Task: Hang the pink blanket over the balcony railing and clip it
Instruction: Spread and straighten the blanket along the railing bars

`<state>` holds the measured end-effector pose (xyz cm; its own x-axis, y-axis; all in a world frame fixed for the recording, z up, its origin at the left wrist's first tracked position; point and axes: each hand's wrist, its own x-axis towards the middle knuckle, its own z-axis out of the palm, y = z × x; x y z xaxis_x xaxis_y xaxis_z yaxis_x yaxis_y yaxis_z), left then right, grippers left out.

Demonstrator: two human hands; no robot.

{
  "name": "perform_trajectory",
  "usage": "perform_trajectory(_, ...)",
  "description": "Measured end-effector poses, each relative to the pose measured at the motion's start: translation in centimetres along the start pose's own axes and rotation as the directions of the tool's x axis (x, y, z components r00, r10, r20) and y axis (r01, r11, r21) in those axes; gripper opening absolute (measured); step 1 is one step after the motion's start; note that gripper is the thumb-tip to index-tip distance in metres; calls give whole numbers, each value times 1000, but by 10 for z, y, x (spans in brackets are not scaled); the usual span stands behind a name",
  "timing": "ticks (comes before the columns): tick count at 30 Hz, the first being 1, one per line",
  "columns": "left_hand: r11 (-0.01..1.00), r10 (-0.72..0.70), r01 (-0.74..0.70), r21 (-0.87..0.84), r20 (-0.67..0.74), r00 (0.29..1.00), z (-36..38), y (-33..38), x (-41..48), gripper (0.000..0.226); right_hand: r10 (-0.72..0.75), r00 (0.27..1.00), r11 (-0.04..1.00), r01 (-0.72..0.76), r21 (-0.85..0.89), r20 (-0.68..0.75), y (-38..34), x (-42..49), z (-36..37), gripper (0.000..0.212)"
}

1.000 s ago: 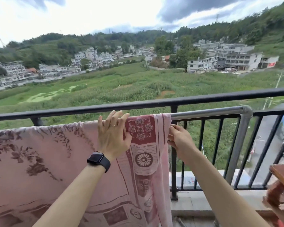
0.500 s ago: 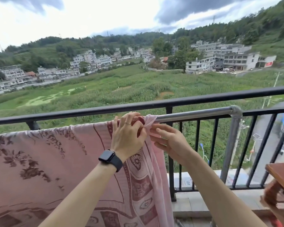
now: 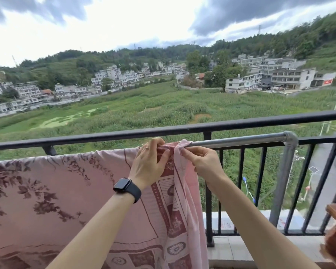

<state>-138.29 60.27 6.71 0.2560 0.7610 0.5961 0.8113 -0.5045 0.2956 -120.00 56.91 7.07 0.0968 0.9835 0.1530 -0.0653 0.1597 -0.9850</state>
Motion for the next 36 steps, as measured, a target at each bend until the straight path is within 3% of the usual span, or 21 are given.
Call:
perform_trajectory(2,993,14,-14,119,7,1000,2,-12,2,36,-87,992,996,86,-16,-91,-13,0,-10,11)
perform_trajectory(5,959,25,-15,284,-32,999,1,-33,3,42,-77,973,997,81,10,-216,-44,1,-38,9)
perform_trajectory(10,975,107,-63,214,-200,974,-5,-39,3,34,30,997,991,-39,-125,-78,-41,4,-34,9)
perform_trajectory(13,952,194,-121,281,-247,949,-1,-17,-1,30,125,992,981,-124,-150,2,-10,10,-7,12)
perform_trajectory(16,903,70,3,430,-154,986,9,0,11,43,163,986,983,-159,-89,45,3,21,14,17)
perform_trajectory(20,879,-78,132,459,-134,988,-2,-6,23,35,146,987,989,-144,-31,62,1,35,38,17)
perform_trajectory(22,915,-87,107,388,-70,994,-13,-16,27,32,145,982,989,-144,-16,124,-4,44,49,20)
perform_trajectory(25,998,-65,65,4,64,996,-35,-33,39,18,223,941,966,-248,70,254,-10,53,65,21)
perform_trajectory(28,953,-101,144,-265,170,980,-61,-46,55,12,258,904,941,-315,122,342,-14,62,78,20)
perform_trajectory(33,915,-197,227,-333,123,973,-62,-75,55,26,243,905,928,-321,188,350,-18,75,88,19)
perform_trajectory(36,973,-207,212,-92,64,976,-48,-87,49,37,193,972,974,-206,96,131,-26,74,82,27)
